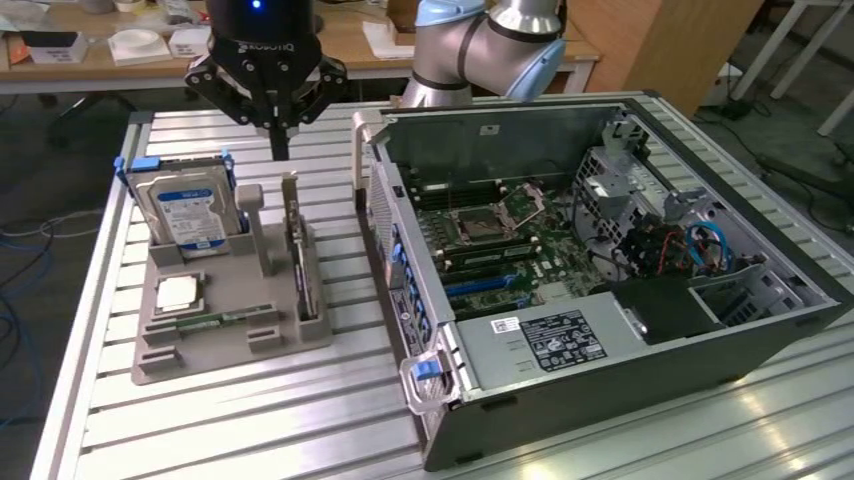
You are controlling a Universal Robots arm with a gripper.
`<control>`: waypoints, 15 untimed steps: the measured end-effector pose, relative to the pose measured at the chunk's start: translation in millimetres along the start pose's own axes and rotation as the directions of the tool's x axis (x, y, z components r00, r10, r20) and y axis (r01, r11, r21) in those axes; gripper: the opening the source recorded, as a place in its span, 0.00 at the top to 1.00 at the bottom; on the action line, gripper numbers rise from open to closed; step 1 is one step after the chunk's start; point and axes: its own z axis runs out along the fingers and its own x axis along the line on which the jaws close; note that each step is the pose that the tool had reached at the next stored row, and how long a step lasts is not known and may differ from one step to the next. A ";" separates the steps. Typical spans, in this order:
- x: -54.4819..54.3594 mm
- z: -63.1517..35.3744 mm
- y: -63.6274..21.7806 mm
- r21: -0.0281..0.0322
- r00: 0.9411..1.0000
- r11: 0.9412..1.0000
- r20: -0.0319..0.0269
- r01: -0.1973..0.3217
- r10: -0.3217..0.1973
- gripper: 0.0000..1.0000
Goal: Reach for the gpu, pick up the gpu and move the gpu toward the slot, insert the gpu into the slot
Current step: 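Pick up the gpu and move the gpu toward the slot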
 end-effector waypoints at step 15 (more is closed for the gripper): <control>0.1 0.1 -0.1 0.000 1.000 1.000 -0.001 0.014 -0.014 0.53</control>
